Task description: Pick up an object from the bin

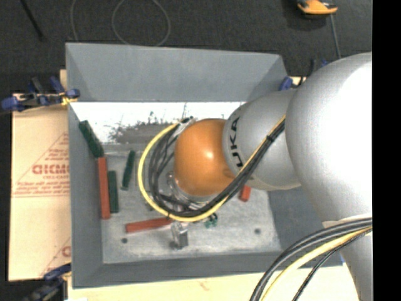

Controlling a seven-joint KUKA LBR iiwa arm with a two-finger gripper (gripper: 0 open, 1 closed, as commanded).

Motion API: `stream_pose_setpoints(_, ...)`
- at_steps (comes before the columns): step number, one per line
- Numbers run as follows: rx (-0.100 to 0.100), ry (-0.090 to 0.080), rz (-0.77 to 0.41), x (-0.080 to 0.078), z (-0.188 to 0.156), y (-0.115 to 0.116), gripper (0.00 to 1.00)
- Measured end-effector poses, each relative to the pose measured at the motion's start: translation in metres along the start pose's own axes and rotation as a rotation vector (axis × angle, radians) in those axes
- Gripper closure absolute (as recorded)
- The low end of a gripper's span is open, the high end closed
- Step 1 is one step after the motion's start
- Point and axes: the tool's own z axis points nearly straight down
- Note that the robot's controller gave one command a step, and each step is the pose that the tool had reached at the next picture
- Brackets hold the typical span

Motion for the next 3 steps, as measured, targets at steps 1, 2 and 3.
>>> stream_pose_setpoints(1,0.000,-0.001,0.001,0.000,-0.001,0.000,1.00)
stream_pose_setpoints(2,0.001,-0.005,0.003,-0.002,-0.011,-0.001,1.00)
stream_pose_setpoints(3,0.001,-0.005,0.006,-0.003,-0.021,-0.002,1.00)
